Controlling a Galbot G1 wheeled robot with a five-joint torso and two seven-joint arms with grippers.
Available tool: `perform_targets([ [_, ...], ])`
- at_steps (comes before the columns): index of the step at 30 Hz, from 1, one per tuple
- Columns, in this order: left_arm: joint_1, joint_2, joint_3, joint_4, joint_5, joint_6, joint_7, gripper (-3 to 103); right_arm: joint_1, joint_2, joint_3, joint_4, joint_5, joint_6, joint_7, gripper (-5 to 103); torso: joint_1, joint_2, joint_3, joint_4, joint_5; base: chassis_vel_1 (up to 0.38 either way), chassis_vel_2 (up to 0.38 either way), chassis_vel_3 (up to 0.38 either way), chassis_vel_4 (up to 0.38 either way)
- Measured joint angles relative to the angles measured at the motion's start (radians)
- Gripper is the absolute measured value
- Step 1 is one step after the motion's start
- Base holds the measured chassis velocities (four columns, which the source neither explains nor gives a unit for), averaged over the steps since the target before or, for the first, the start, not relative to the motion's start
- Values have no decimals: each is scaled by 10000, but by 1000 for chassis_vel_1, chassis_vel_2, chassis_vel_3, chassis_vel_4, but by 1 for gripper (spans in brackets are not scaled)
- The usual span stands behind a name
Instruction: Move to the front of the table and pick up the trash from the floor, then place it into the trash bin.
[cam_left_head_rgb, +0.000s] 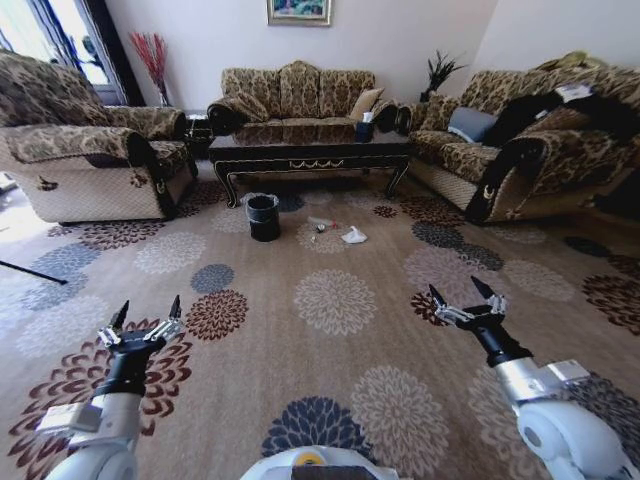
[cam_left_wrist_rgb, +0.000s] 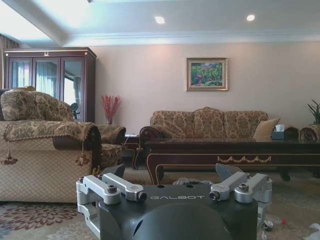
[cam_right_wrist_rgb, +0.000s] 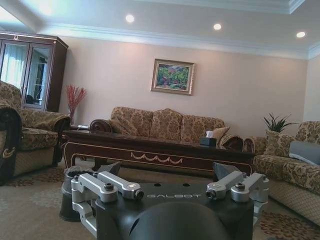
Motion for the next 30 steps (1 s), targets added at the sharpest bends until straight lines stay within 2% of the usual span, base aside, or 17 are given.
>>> perform_targets([
  [6,22,15,-44,-23,-3,0,-1,100,2,3,-20,-9,0,10,-6,100,1,18,16,1,2,-168,187,167,-171],
  [15,110,-25,-25,-20,75,0,0,100,24,34,-67,-68,-15,64,-27,100,5,44,39,0,-5,-300,268,284,-281],
  [19,192,-47,-38,-86,87,-36,2,100,42,92,-136,-116,-62,111,-45,100,6,50,45,2,7,-339,330,336,-341],
  [21,253,-62,-56,-96,93,-105,8,100,63,146,-191,-160,-113,163,-60,100,8,55,48,-1,-7,-376,350,375,-357],
  [25,345,-94,-78,-98,101,-232,23,100,72,200,-244,-221,-175,197,-100,100,9,58,50,2,9,-369,360,368,-369],
  [28,377,-105,-87,-60,102,-302,34,100,72,227,-262,-232,-209,214,-113,100,13,63,55,-2,-12,-340,363,368,-361],
  [30,379,-106,-87,-56,89,-317,39,100,72,244,-267,-235,-215,215,-116,100,15,64,58,3,9,-316,364,327,-356],
])
